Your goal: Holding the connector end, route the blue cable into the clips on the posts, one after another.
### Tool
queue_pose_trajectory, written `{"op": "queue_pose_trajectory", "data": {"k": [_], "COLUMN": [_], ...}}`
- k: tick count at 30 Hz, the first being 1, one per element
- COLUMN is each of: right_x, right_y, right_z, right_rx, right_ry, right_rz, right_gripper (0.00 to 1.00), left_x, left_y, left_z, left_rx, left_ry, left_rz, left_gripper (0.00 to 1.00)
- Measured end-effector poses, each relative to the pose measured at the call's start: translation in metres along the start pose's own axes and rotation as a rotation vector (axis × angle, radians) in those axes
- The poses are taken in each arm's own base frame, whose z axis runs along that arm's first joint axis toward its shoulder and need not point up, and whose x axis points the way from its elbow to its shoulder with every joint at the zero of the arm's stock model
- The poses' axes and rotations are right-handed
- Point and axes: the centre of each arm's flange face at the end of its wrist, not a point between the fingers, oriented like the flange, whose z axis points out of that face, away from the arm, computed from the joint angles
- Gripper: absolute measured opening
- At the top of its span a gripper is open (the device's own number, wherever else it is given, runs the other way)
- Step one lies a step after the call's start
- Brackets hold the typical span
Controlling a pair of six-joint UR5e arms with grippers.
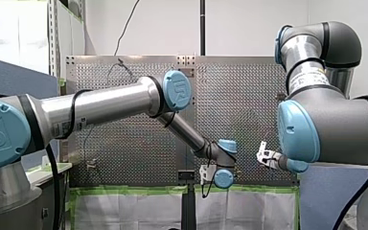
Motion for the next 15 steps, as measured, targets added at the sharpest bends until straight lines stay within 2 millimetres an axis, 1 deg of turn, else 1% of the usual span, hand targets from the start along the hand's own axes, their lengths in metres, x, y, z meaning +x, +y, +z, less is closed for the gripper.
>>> {"op": "queue_pose_trajectory", "data": {"k": [15], "right_x": [0.003], "right_y": [-0.013], "right_z": [0.009], "right_rx": [0.028], "right_ry": [0.011], "right_rz": [-0.015], "right_gripper": [0.00], "left_x": [-0.004], "left_y": [0.024], "left_z": [0.022], "left_rx": [-0.001], "left_ry": [-0.002], "left_rz": [-0.013], "left_gripper": [0.00]}}
